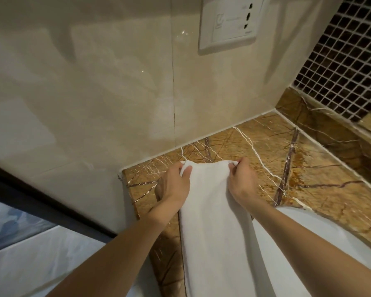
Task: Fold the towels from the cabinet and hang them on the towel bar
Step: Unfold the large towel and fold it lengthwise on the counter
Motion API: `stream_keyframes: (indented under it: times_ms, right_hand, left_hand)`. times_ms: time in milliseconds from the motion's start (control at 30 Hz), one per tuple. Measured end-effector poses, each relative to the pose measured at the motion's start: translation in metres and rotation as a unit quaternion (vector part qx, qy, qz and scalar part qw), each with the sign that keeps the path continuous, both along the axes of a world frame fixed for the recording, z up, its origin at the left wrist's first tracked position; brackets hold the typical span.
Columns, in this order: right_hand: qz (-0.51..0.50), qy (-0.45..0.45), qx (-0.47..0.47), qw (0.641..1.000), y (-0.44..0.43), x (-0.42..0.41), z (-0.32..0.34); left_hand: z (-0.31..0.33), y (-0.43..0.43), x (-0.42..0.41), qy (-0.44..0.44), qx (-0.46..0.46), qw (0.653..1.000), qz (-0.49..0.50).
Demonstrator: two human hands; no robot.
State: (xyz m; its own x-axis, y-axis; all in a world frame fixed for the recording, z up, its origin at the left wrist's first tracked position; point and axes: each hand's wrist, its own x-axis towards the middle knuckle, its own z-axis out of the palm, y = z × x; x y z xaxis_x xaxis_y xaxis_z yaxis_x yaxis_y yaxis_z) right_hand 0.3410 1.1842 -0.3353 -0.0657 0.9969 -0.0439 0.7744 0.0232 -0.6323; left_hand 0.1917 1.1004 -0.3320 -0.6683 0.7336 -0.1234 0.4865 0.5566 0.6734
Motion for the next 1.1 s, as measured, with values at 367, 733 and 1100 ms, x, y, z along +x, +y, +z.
stream_keyframes:
  times_ms: [367,733,1100]
  right_hand:
    - [0.016,-0.145,0.034,0.989,-0.012,-0.021,0.008]
    - [0.166,-0.089,0.120,0.975,-0.082,0.023,0.006]
    - [0.298,-0.267,0.080,0.913,-0.088,0.026,-0.007]
  left_hand:
    - [-0.007,0.000,-0.016,0.105,-0.041,0.993,0.027]
    - [0.002,-0.046,0.008,0.221,-0.015,0.971,-0.089]
    - [-0.027,-0.059,0.027,0.303,-0.118,0.904,-0.277]
